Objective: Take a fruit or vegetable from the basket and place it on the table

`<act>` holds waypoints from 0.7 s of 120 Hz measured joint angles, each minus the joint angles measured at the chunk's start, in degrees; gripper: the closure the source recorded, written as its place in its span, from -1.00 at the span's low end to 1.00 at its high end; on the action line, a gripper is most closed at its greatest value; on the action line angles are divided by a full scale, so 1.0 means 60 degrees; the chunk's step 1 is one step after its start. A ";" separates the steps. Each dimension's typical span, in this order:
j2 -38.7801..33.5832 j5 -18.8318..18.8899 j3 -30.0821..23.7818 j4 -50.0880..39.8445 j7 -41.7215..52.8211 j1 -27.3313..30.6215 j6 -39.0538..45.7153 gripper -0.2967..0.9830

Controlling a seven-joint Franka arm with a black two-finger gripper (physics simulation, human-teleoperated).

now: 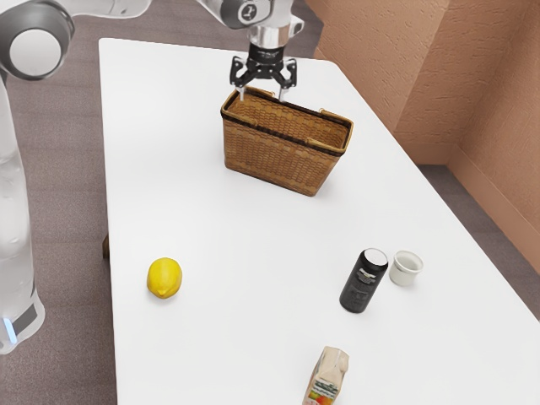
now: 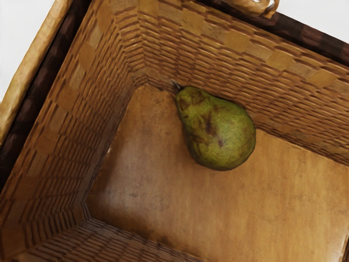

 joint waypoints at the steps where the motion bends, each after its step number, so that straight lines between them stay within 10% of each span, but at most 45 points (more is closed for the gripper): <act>1: 0.0004 0.0018 -0.0001 -0.0009 -0.0010 0.0009 0.0017 -0.54; 84: 0.0633 0.0198 -0.0055 -0.0197 -0.0454 0.0088 0.0571 -0.54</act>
